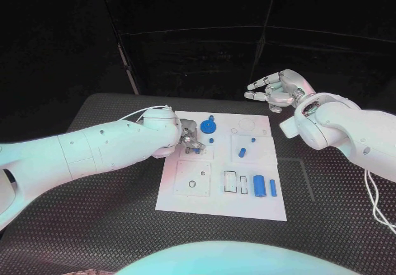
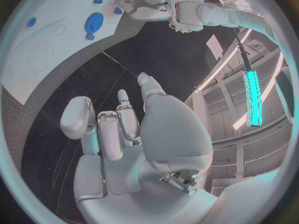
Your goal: Assemble the parts on the task board
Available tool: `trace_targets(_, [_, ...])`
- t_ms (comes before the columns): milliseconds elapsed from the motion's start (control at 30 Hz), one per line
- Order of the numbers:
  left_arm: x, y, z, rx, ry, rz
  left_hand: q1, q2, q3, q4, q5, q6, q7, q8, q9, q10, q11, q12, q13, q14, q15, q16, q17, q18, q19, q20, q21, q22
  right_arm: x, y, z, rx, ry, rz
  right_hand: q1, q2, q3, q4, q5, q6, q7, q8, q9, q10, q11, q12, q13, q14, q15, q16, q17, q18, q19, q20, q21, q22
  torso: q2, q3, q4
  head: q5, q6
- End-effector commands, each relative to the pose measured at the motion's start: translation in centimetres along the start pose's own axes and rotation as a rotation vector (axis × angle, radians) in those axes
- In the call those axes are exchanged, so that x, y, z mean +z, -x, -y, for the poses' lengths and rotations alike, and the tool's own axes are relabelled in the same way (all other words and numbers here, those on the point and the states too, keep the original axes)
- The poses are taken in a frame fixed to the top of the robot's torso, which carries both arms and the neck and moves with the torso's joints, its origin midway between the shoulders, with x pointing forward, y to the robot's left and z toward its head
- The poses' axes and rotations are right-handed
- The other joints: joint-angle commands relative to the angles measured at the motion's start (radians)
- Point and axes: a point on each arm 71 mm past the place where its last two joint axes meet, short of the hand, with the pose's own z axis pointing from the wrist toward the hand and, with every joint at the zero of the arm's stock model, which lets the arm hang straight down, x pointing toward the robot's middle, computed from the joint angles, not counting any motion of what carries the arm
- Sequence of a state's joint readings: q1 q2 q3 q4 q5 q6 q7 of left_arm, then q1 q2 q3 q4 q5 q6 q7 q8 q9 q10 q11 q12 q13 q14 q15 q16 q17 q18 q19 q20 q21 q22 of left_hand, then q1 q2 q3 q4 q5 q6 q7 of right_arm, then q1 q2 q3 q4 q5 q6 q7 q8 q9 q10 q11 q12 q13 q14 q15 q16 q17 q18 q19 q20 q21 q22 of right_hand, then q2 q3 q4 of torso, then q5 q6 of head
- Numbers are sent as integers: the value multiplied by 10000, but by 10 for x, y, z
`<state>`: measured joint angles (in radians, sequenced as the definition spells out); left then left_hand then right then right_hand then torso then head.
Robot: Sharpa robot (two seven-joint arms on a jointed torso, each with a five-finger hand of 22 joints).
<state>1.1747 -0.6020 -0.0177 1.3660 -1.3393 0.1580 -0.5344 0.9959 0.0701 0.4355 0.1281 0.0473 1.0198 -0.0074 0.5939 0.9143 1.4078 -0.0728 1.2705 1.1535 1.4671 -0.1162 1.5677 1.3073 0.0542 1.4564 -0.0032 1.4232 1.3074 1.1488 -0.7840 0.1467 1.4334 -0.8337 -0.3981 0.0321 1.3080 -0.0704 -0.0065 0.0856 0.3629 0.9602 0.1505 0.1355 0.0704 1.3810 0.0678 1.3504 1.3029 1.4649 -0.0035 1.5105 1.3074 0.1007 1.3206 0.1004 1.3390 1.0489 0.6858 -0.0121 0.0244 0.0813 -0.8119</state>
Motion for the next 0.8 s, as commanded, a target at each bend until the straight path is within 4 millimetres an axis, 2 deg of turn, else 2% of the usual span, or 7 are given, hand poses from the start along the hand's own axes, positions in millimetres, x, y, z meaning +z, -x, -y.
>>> trace_targets(33, [1,-2,-2,98,232,66,274,238,805,-752,6,-86,-15,56,12,1,3,1,-5,1037,-28,31,2635,-75,34,-33,16,903,0,0,-2,-16,88,-69,-76,41,-60,-19,-41,-35,-14,65,-14,-28,-42,-5,0,752,-79,-22,1220,-20,26,-53,-29,-5,1,6,-10,6,-5])
trace_targets(433, [3,-3,-2,53,264,2,-34,119,824,-597,2,-79,20,66,42,-11,35,-19,-36,1037,-7,31,2635,-70,20,-19,-11,887,1,0,-2,-16,85,-72,-83,46,-68,-11,-42,-33,-14,70,-13,-34,-42,-11,-9,749,-80,-28,1207,-17,20,-53,-37,-20,-11,15,-2,10,-12])
trace_targets(567, [4,-4,-2,55,269,-56,-258,-12,755,-487,1,-69,24,73,59,-11,41,-21,-42,1037,0,31,2635,-68,18,-11,-21,887,1,0,-2,-16,84,-72,-83,46,-68,-11,-42,-33,-14,70,-13,-34,-42,-11,-9,749,-80,-28,1207,-17,20,-53,-37,-20,-9,13,-9,5,-16])
trace_targets(700, [4,-5,-1,59,264,-161,-525,-297,593,-401,1,-69,24,76,78,-12,44,-21,-45,1037,5,31,2635,-67,19,-5,-27,892,1,0,-1,-19,85,-70,-83,46,-69,-10,-42,-33,-15,70,-13,-34,-42,-10,-9,749,-80,-27,1207,-17,20,-53,-37,-20,-9,8,-12,-12,-33])
trace_targets(800, [4,-5,-1,69,261,-202,-745,-426,474,-288,2,-45,23,80,85,-11,43,-20,-48,1037,6,31,2635,-68,22,-2,-29,899,1,0,-1,-20,84,-67,-90,48,-74,-5,-43,-33,-15,72,-13,-30,-42,-6,-5,751,-80,-25,1213,-18,23,-53,-35,-14,-2,10,-11,-14,-26])
